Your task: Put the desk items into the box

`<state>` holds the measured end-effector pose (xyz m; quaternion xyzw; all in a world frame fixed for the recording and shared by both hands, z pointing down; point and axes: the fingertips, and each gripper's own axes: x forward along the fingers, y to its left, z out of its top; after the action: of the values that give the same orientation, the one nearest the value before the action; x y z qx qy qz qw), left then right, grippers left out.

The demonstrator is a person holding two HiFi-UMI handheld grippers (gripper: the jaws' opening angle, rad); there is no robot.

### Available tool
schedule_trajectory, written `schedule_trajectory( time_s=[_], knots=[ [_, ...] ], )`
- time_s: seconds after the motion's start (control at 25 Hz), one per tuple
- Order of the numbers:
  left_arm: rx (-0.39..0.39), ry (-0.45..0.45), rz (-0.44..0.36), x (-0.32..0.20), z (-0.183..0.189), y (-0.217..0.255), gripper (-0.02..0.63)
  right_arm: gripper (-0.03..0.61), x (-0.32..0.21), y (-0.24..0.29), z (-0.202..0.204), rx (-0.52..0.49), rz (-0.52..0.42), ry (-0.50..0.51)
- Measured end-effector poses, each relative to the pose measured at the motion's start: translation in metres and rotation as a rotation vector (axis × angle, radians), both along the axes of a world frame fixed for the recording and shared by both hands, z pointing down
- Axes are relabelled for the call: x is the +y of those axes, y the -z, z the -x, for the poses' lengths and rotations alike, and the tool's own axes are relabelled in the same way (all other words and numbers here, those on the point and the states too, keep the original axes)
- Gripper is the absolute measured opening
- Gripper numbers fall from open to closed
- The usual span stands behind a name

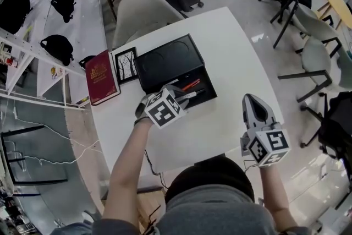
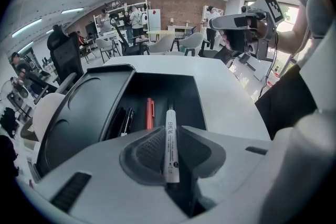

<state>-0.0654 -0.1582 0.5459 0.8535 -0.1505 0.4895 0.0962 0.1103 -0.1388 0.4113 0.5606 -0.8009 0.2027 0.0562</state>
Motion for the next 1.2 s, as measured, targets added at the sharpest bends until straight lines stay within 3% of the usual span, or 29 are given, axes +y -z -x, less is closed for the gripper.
schedule_trajectory(
  time_s=[0.68,1.2],
  knots=[
    [-0.063,0.001,0.057,0.000,0.004,-0.025,0.071,0.005,-0.009,-0.007,-0.004,-0.001,0.020,0.005],
    [-0.055,0.021,0.062,-0.002,0.003,-0.025,0.072,0.005,-0.015,-0.010,-0.007,-0.006,0.030,0.022]
  ],
)
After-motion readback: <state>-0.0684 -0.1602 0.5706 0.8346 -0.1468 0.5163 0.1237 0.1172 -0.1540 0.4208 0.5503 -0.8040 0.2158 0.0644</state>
